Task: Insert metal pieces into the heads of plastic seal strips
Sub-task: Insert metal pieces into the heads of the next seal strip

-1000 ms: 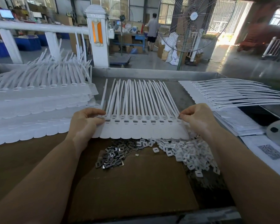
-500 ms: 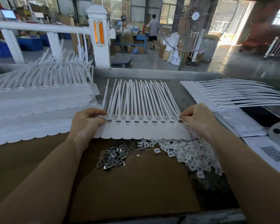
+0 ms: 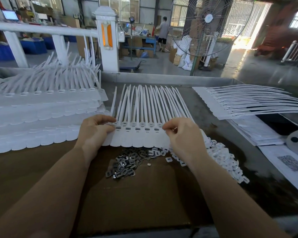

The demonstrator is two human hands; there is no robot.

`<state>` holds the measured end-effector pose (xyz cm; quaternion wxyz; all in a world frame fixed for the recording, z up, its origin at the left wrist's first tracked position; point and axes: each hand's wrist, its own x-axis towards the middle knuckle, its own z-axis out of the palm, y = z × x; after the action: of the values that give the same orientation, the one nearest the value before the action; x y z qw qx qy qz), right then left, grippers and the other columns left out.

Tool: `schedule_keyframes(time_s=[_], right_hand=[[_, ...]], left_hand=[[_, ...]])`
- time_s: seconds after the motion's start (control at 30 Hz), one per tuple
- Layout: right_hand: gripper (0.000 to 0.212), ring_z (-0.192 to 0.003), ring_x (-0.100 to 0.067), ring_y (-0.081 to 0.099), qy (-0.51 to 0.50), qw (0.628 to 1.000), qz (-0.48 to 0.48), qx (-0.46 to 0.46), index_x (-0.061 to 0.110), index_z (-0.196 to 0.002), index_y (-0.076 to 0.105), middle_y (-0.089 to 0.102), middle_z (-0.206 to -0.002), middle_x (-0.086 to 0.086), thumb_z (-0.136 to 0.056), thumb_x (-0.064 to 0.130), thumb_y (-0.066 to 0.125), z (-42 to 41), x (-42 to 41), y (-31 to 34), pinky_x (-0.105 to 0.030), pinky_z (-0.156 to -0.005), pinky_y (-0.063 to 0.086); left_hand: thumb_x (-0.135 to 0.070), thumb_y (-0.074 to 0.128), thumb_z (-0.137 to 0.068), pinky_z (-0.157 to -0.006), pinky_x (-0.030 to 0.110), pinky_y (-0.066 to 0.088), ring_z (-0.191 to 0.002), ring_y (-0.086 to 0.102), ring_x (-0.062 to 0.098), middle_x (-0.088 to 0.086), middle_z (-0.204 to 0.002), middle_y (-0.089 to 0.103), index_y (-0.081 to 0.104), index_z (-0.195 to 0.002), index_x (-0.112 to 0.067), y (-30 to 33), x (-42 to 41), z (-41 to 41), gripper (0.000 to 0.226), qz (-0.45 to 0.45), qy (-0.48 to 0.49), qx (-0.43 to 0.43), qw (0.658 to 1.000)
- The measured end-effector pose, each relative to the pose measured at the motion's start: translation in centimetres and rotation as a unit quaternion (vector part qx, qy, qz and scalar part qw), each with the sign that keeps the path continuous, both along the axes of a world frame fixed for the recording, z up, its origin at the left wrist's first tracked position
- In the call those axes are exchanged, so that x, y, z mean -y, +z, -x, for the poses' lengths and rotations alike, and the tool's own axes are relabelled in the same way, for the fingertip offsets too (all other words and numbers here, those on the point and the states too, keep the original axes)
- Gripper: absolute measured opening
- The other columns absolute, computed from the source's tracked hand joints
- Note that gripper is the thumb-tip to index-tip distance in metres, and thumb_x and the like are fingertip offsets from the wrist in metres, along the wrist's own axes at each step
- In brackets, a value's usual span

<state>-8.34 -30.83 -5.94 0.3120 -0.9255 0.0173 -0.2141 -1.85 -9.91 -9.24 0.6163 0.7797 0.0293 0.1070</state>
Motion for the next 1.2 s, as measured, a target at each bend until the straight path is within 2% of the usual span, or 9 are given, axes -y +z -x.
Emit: schedule_keyframes(time_s=[0.13, 0.27, 0.33, 0.43, 0.63, 0.8, 1.03, 1.2], right_hand=[[0.017, -0.097, -0.018, 0.056, -0.020, 0.998, 0.024, 0.045, 0.011, -0.099, 0.068, 0.063, -0.102, -0.004, -0.090, 0.009, 0.054, 0.5, -0.5, -2.0, -0.027, -0.086, 0.043], [0.013, -0.091, -0.025, 0.058, -0.026, 0.993, 0.051, 0.108, 0.004, -0.090, 0.069, 0.066, -0.092, -0.009, -0.083, -0.001, 0.060, 0.8, -0.8, -2.8, -0.034, -0.081, 0.046], [0.012, -0.088, -0.026, 0.058, -0.022, 0.991, 0.058, 0.122, 0.003, -0.088, 0.069, 0.066, -0.088, -0.010, -0.081, -0.002, 0.060, 1.0, -1.0, -3.0, -0.035, -0.078, 0.046], [0.013, -0.086, -0.025, 0.058, -0.015, 0.990, 0.065, 0.125, 0.003, -0.087, 0.069, 0.066, -0.086, -0.010, -0.081, -0.003, 0.060, 1.1, -1.0, -3.1, -0.035, -0.077, 0.046], [0.012, -0.084, -0.025, 0.058, -0.017, 0.990, 0.064, 0.124, 0.002, -0.087, 0.069, 0.065, -0.085, -0.009, -0.080, -0.003, 0.060, 1.3, -0.8, -3.1, -0.034, -0.076, 0.046], [0.015, -0.088, -0.025, 0.058, -0.021, 0.991, 0.060, 0.118, 0.002, -0.088, 0.069, 0.066, -0.087, -0.010, -0.080, -0.005, 0.059, 1.3, -0.8, -3.0, -0.033, -0.079, 0.045], [0.018, -0.090, -0.026, 0.058, -0.018, 0.992, 0.055, 0.115, 0.002, -0.090, 0.069, 0.067, -0.089, -0.010, -0.080, -0.006, 0.057, 1.5, -0.7, -3.0, -0.037, -0.081, 0.047], [0.019, -0.091, -0.026, 0.059, -0.017, 0.993, 0.058, 0.106, 0.001, -0.091, 0.069, 0.067, -0.090, -0.012, -0.079, -0.008, 0.058, 1.5, -0.7, -3.0, -0.035, -0.082, 0.046]], left_hand=[[-0.005, 0.066, -0.081, -0.053, 0.001, 0.037, -0.078, 0.051, -0.001, -0.016, -0.087, 0.059, 0.068, -0.075, -0.030, -0.1, -0.1, 0.1, 0.026, 0.000, -0.003, 0.010, 1.000], [-0.006, 0.067, -0.080, -0.064, 0.018, 0.041, -0.082, 0.057, 0.007, -0.013, -0.090, 0.061, 0.069, -0.076, -0.030, -0.2, -0.2, 0.0, 0.025, 0.012, -0.005, 0.000, 1.000], [-0.005, 0.067, -0.080, -0.066, 0.019, 0.041, -0.083, 0.057, 0.008, -0.012, -0.091, 0.061, 0.069, -0.075, -0.030, -0.3, -0.3, -0.1, 0.026, 0.012, -0.006, 0.000, 1.000], [-0.006, 0.067, -0.080, -0.072, 0.022, 0.045, -0.087, 0.058, 0.011, -0.012, -0.093, 0.061, 0.069, -0.074, -0.030, -0.3, -0.3, -0.1, 0.025, 0.010, -0.008, 0.001, 1.000], [-0.016, 0.069, -0.082, -0.096, 0.036, 0.047, -0.099, 0.059, 0.016, -0.014, -0.099, 0.063, 0.072, -0.077, -0.033, -0.4, -0.4, 0.0, 0.018, -0.002, -0.033, 0.000, 0.999], [-0.022, 0.068, -0.082, -0.100, 0.043, 0.044, -0.103, 0.059, 0.020, -0.006, -0.102, 0.066, 0.073, -0.075, -0.042, -0.3, -0.4, 0.2, 0.022, -0.017, -0.056, 0.000, 0.998], [-0.020, 0.068, -0.083, -0.100, 0.042, 0.045, -0.104, 0.059, 0.019, -0.004, -0.104, 0.067, 0.072, -0.079, -0.041, -0.3, -0.3, 0.3, 0.021, -0.015, -0.060, -0.008, 0.998], [-0.022, 0.068, -0.085, -0.093, 0.030, 0.045, -0.101, 0.058, 0.013, -0.007, -0.101, 0.065, 0.068, -0.087, -0.040, -0.4, -0.2, 0.3, 0.018, -0.071, -0.050, 0.011, 0.996]])
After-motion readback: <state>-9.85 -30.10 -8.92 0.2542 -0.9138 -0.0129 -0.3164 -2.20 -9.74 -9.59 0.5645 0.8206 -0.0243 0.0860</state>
